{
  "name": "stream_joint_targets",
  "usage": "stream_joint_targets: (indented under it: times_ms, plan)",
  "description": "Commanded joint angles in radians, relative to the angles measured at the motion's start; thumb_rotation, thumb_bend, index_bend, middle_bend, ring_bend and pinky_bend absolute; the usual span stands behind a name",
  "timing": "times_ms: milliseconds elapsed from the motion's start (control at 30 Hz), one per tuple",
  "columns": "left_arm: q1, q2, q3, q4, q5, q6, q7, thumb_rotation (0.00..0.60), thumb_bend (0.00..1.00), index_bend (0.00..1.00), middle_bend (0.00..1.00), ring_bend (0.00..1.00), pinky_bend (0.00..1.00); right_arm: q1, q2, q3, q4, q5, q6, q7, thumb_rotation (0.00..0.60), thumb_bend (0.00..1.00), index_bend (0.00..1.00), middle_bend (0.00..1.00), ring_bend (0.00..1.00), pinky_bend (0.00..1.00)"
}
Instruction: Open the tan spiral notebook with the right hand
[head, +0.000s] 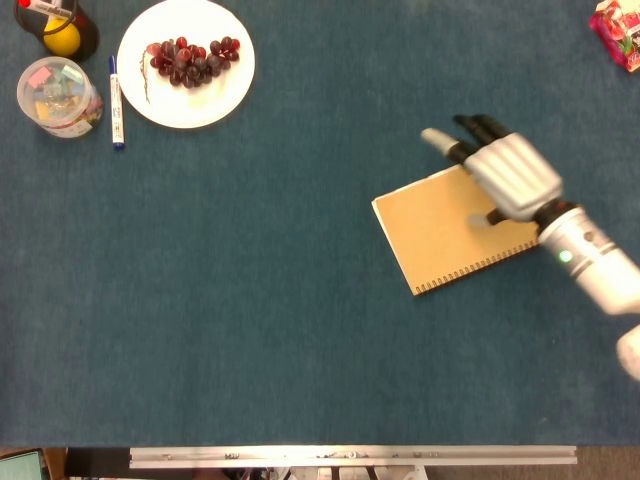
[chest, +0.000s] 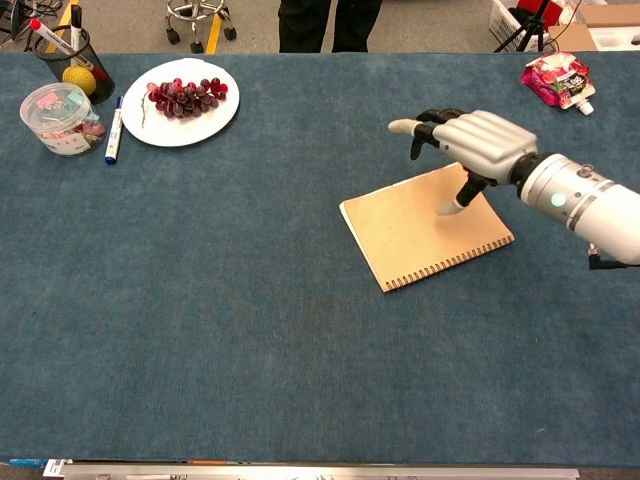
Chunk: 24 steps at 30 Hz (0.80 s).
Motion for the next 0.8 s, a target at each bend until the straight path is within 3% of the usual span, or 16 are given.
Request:
stream_joint_targets:
  times_ms: [33, 400, 800]
  plan:
    - [-0.004, -0.002, 0.001, -0.007, 0.005, -0.004, 0.010, 0.600, 0.41, 0.19, 0.15, 0.12, 0.06, -0.003, 0.045, 0.010, -0.018, 0.051, -0.035, -0.009, 0.600, 0.02, 0.00, 0.35, 0.07, 0.10]
    - [-0.008, 0.004, 0.005, -0.028, 0.006, -0.012, 0.030, 0.600, 0.41, 0.19, 0.15, 0.12, 0.06, 0.032, 0.047, 0.018, 0.047, 0.150, -0.168, 0.060, 0.600, 0.03, 0.00, 0.35, 0.07, 0.10]
    - [-0.009, 0.001, 0.004, -0.029, 0.006, -0.012, 0.038, 0.600, 0.41, 0.19, 0.15, 0.12, 0.06, 0.067, 0.084, 0.023, 0.042, 0.222, -0.261, 0.083, 0.600, 0.04, 0.00, 0.35, 0.07, 0.10]
